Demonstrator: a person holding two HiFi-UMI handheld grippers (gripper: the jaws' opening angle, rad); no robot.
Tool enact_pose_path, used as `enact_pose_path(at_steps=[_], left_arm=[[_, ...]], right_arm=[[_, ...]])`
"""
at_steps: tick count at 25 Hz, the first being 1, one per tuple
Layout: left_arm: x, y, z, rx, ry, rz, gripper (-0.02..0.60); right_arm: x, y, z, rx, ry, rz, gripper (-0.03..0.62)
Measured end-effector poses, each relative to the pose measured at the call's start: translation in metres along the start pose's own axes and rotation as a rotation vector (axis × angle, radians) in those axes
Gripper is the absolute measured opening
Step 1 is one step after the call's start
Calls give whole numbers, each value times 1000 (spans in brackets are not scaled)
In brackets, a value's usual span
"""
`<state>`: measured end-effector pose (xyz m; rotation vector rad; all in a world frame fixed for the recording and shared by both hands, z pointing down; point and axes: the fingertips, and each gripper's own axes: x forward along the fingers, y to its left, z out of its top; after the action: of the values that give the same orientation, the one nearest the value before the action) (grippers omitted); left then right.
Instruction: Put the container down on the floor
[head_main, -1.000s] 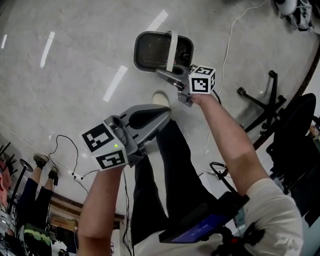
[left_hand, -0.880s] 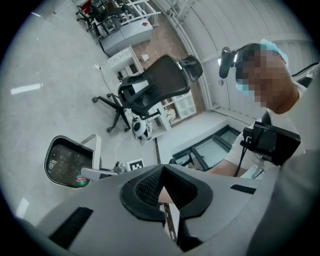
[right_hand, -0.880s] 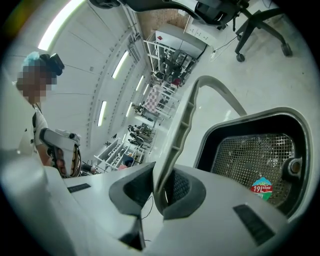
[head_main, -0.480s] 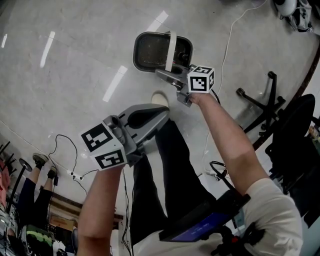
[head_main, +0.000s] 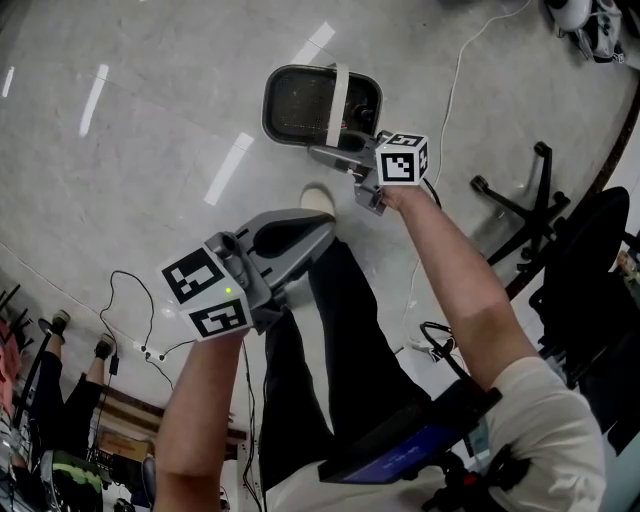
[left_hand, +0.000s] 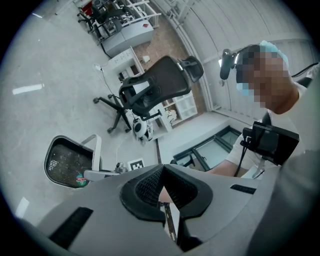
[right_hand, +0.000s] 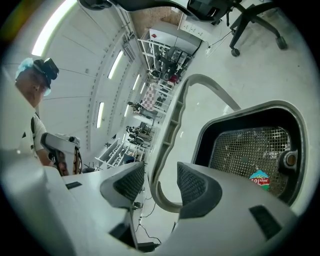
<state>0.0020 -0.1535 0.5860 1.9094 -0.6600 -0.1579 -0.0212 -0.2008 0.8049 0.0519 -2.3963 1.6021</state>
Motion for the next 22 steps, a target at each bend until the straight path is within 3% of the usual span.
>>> enact_pose_path(at_steps=[6, 13, 18, 22], left_arm=[[3, -2, 3, 11, 18, -12, 11], [0, -22, 6, 49, 48, -28, 11], [-8, -44, 6, 72, 59, -37, 11], [-27, -76, 0, 83, 71, -43, 11]], right_arm=[[-3, -1, -2, 15, 45, 3, 202], [-37, 1, -11, 27, 77, -54, 213], [-90, 12, -27, -5, 92, -161, 213], [-136, 40, -40, 8, 39, -262, 212]])
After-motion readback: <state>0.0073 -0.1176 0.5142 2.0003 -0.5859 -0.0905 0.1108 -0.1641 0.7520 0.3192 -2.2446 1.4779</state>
